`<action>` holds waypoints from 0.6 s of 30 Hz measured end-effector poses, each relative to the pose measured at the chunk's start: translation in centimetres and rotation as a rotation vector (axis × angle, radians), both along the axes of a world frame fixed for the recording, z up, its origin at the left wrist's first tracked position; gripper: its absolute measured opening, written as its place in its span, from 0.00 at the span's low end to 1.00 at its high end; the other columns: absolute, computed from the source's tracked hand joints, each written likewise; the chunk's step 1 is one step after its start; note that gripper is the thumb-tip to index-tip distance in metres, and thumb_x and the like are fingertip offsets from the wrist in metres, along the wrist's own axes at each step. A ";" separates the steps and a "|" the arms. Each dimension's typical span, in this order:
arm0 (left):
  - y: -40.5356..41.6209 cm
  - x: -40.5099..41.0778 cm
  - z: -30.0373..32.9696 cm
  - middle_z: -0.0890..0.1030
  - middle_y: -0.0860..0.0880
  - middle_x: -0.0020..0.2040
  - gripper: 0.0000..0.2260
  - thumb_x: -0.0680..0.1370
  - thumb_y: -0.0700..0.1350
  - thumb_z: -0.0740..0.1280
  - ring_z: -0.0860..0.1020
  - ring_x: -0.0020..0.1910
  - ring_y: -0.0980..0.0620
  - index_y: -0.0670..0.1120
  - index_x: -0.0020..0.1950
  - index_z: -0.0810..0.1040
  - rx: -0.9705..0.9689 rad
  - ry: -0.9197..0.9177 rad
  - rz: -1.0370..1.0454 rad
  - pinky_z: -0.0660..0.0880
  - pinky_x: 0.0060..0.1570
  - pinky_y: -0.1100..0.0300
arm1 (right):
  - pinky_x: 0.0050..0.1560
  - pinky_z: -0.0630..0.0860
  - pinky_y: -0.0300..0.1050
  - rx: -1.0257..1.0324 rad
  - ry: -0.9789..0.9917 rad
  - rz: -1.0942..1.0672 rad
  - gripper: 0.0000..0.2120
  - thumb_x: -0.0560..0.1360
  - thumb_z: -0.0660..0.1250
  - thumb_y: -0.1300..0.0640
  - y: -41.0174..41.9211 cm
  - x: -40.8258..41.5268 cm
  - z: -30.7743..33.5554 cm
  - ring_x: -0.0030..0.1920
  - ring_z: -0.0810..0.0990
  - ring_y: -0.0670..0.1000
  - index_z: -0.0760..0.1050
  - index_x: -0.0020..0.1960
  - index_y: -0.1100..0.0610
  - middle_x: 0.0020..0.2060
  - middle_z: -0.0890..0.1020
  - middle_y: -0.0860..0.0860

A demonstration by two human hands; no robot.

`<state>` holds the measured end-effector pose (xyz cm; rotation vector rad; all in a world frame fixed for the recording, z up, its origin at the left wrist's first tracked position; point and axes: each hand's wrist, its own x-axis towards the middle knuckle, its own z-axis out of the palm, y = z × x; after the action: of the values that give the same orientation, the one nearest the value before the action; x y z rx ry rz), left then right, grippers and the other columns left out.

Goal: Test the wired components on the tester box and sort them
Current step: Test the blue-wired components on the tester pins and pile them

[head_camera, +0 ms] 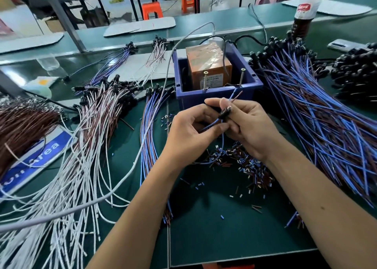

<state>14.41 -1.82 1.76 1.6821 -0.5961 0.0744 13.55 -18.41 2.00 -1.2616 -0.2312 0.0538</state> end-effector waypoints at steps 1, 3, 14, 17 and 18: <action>0.0 -0.1 0.0 0.87 0.47 0.42 0.05 0.75 0.38 0.76 0.86 0.43 0.47 0.42 0.47 0.82 -0.015 0.027 -0.020 0.83 0.48 0.49 | 0.34 0.51 0.48 -0.014 0.002 -0.014 0.14 0.78 0.67 0.47 0.2 0.0 0.0 0.28 0.57 0.49 0.87 0.57 0.51 0.24 0.64 0.48; 0.2 0.0 0.2 0.87 0.47 0.41 0.04 0.76 0.36 0.74 0.85 0.40 0.48 0.43 0.47 0.81 -0.026 0.092 -0.049 0.82 0.46 0.54 | 0.33 0.54 0.44 -0.017 -0.005 -0.068 0.12 0.77 0.69 0.48 0.2 0.0 0.1 0.29 0.60 0.49 0.88 0.55 0.50 0.25 0.67 0.49; 1.0 0.5 0.2 0.83 0.48 0.33 0.04 0.78 0.43 0.71 0.79 0.33 0.55 0.45 0.43 0.82 0.002 0.104 0.042 0.74 0.39 0.65 | 0.22 0.67 0.36 -0.107 -0.067 -0.153 0.10 0.81 0.69 0.62 0.0 0.0 0.1 0.25 0.74 0.47 0.87 0.44 0.57 0.32 0.81 0.54; 0.9 0.5 0.0 0.82 0.50 0.31 0.05 0.77 0.43 0.72 0.79 0.31 0.56 0.47 0.41 0.83 -0.010 0.118 0.071 0.73 0.37 0.65 | 0.22 0.67 0.37 -0.124 -0.047 -0.185 0.09 0.80 0.70 0.63 0.2 0.1 -0.1 0.24 0.74 0.47 0.86 0.43 0.58 0.31 0.82 0.55; 0.9 0.6 0.0 0.81 0.52 0.30 0.05 0.76 0.43 0.71 0.77 0.31 0.57 0.47 0.40 0.82 -0.003 0.109 0.094 0.73 0.36 0.65 | 0.22 0.67 0.37 -0.128 -0.042 -0.213 0.07 0.79 0.71 0.63 0.1 0.2 -0.2 0.24 0.74 0.47 0.85 0.44 0.60 0.31 0.82 0.55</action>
<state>15.04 -0.89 1.75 1.6993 -0.4354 0.0506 13.74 -18.26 1.84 -1.4091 -0.1304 -0.1430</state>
